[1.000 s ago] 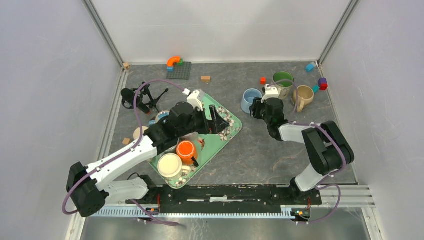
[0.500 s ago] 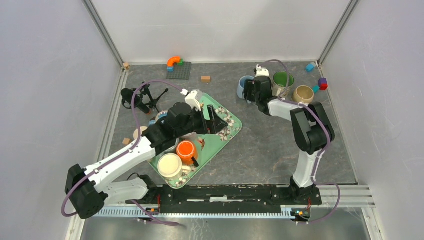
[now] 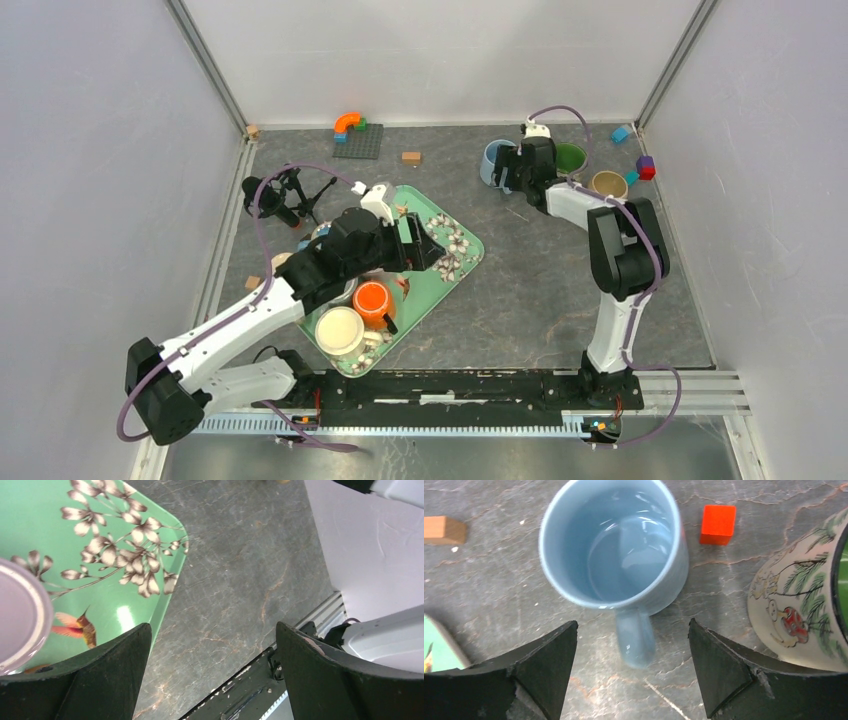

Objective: Turn the mug right side up
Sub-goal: Place the cup at the corner of the board, then turn over the cup on the tray.

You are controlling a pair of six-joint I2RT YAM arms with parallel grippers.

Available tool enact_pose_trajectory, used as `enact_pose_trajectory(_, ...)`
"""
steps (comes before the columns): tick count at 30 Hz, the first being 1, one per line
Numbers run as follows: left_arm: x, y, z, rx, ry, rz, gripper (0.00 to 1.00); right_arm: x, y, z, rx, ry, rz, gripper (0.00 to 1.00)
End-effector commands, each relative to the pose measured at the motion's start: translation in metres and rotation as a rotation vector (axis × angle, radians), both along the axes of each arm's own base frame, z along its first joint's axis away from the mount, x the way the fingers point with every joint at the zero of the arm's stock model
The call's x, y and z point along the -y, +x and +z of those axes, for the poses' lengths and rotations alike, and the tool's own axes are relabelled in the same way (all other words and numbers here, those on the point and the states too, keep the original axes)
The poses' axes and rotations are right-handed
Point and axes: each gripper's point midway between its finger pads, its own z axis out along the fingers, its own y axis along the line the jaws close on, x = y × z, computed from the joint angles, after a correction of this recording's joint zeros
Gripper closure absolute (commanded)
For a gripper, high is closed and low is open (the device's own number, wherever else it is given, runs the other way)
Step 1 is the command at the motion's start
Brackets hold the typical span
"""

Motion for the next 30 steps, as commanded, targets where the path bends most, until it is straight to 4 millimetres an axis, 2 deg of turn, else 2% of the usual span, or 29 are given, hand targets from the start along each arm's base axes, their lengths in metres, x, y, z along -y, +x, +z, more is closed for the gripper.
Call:
enact_pose_trajectory(1, -0.022, 0.001, -0.003, 0.020, 0.063, 0.064, 0.00, -0.017, -0.012, 0.049, 0.078, 0.037, 0.075, 0.11)
enact_pose_trajectory(10, -0.052, -0.011, -0.017, -0.027, 0.137, 0.133, 0.00, -0.015, -0.048, 0.053, 0.046, 0.038, 0.091, 0.08)
enact_pose_trajectory(16, -0.095, -0.021, -0.038, -0.134, 0.275, 0.298, 0.00, -0.020, -0.085, 0.052, 0.037, 0.088, 0.120, 0.07)
enact_pose_trajectory(19, -0.108, -0.028, -0.046, -0.170, 0.317, 0.331, 0.00, -0.023, -0.103, 0.052, 0.041, 0.095, 0.135, 0.07)
enact_pose_trajectory(24, -0.119, -0.044, -0.066, -0.249, 0.325, 0.364, 0.00, -0.032, -0.125, 0.058, 0.049, 0.118, 0.188, 0.06)
enact_pose_trajectory(29, -0.120, -0.052, -0.084, -0.302, 0.326, 0.373, 0.00, -0.042, -0.140, 0.068, 0.070, 0.136, 0.235, 0.05)
enact_pose_trajectory(30, -0.120, -0.053, -0.087, -0.308, 0.332, 0.372, 0.00, -0.044, -0.143, 0.068, 0.071, 0.139, 0.245, 0.03)
